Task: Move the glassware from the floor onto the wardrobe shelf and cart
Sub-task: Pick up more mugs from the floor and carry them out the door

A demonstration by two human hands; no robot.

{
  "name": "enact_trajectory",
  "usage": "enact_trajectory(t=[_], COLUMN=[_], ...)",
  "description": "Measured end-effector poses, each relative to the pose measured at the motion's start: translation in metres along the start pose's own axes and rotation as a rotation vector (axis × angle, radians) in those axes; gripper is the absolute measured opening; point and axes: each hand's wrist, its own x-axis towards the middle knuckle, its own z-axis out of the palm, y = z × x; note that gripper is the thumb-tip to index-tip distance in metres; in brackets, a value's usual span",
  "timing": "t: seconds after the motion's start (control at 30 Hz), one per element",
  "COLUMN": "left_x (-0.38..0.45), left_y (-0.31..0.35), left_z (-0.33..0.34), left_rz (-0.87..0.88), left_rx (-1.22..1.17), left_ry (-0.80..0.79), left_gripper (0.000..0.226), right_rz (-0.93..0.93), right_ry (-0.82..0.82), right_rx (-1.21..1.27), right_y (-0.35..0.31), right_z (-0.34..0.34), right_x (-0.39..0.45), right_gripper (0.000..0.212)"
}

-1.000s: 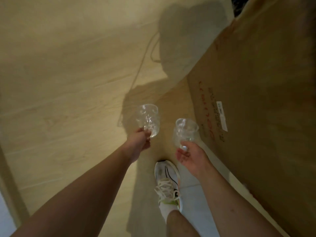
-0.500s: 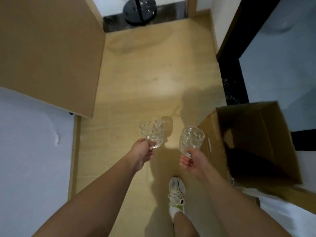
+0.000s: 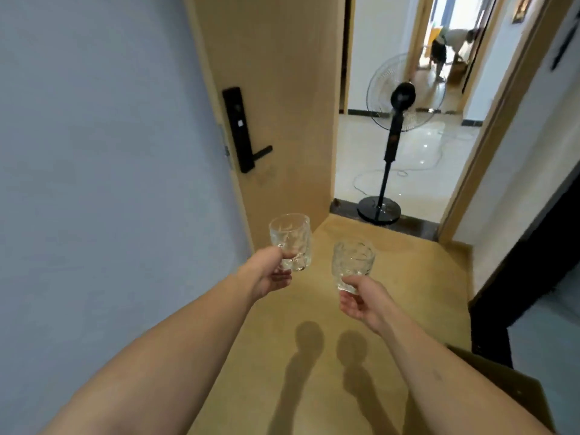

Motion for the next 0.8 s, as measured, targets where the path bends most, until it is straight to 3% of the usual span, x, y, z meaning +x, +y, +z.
enact_trajectory(t=[0.23,0.37,0.53,0.8], left_x=[-0.175,-0.272,-0.385,-0.533], left_y=[-0.017,-0.058,-0.134,-0.271], left_z=[-0.163,-0.252,-0.344,-0.438], left_rz=[0.177,0.254,0.269,0.243], left_rx=[-0.271,-0.405,-0.556,-0.813], left_ry=[0.270,0.483,0.730,1.122], left_gripper=[0.022,0.020,0.017,0.043], right_rz=[-0.126,-0.111,-0.051,0.099], right_ry=[-0.311,-0.526,-0.758,-1.134], right_rx=[-0.189,-0.259,-0.426,-0.679], right_y=[0.014,0.051,0.122,0.256], right_z=[0.138,0.221,0.319,0.457], right_x=[-0.124,-0.187,-0.268,-0.400], right_gripper=[0.012,0.024,0.024,0.031])
